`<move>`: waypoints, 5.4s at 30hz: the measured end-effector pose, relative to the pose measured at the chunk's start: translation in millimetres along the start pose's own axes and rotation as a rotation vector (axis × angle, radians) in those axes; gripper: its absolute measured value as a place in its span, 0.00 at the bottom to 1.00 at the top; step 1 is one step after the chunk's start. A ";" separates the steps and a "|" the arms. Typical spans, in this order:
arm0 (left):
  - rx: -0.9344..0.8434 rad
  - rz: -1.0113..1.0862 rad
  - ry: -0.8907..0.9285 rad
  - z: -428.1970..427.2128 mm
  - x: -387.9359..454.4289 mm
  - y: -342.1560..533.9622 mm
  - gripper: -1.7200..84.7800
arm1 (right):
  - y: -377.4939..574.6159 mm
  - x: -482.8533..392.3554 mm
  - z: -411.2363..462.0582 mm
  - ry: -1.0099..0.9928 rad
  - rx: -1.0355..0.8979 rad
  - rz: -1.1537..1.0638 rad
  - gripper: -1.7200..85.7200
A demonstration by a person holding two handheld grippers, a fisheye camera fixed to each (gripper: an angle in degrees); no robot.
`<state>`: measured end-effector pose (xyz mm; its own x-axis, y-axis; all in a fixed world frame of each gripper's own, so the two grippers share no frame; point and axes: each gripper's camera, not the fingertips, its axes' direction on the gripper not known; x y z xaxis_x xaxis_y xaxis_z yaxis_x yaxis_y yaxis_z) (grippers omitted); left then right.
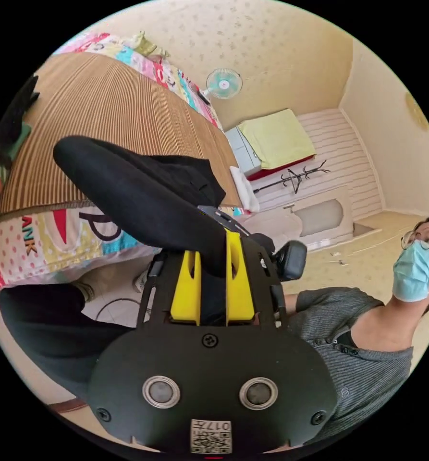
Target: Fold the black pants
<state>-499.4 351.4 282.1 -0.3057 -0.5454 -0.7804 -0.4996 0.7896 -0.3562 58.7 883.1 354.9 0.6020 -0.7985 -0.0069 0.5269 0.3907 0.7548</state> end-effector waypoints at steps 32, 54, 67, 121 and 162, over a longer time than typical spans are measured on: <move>0.023 -0.019 0.291 111.4 -5.6 40.8 0.21 | 461.4 326.3 89.8 -0.891 0.532 1.517 0.16; -0.127 -0.020 0.235 162.3 12.4 9.9 0.17 | 497.5 392.0 102.9 -0.323 0.290 1.420 0.07; -0.123 0.016 -0.144 167.6 -23.0 -215.0 0.29 | 514.1 261.8 84.9 -0.813 0.713 1.531 0.14; -0.329 -0.381 0.699 249.7 -156.7 -177.8 0.13 | 586.3 227.2 87.1 -0.901 0.652 1.677 0.28; -0.322 0.013 -0.035 195.4 -21.6 10.5 0.13 | 891.0 453.7 89.7 -0.402 0.656 2.065 0.03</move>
<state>-339.7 426.4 194.8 -0.2885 -0.5218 -0.8028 -0.7286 0.6637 -0.1695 747.5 827.9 1083.2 -0.2735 0.3500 0.8959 -0.7714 0.4766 -0.4217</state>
